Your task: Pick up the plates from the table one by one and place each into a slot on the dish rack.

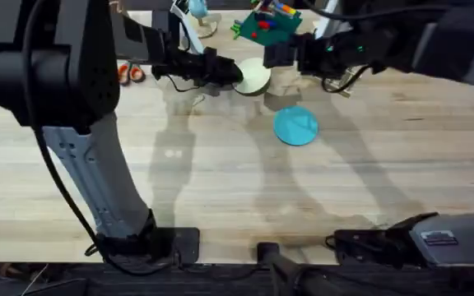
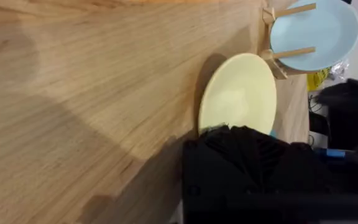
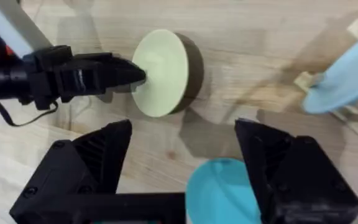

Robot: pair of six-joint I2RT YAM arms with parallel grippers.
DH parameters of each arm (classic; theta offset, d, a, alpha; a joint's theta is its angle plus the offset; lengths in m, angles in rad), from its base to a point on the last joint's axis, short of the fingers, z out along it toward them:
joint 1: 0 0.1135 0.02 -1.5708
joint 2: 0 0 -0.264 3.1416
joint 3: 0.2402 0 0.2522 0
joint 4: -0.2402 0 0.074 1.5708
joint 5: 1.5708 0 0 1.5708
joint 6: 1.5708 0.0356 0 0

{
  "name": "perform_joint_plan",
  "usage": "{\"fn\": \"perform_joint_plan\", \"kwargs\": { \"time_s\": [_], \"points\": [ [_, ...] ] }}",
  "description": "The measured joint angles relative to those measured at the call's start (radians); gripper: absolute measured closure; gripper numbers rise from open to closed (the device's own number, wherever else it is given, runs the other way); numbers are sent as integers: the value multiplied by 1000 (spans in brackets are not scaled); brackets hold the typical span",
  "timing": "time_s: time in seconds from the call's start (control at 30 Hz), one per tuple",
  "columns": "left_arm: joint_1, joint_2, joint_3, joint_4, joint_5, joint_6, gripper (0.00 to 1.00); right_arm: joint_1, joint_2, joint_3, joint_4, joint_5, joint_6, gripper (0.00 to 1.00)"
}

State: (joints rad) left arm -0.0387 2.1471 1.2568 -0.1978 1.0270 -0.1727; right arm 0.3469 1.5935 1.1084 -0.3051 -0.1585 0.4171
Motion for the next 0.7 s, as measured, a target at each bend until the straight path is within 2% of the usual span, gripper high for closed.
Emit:
{"fn": "perform_joint_plan", "kwargs": {
  "time_s": [0.43, 0.7],
  "points": [
    [0, 0, 0, 0, 0, 0, 958, 30, 158, 0, 193, -21, 237, 7],
    [0, 0, 0, 0, 0, 0, 959, 39, 214, 1, 263, -61, 298, 7]
  ]
}}
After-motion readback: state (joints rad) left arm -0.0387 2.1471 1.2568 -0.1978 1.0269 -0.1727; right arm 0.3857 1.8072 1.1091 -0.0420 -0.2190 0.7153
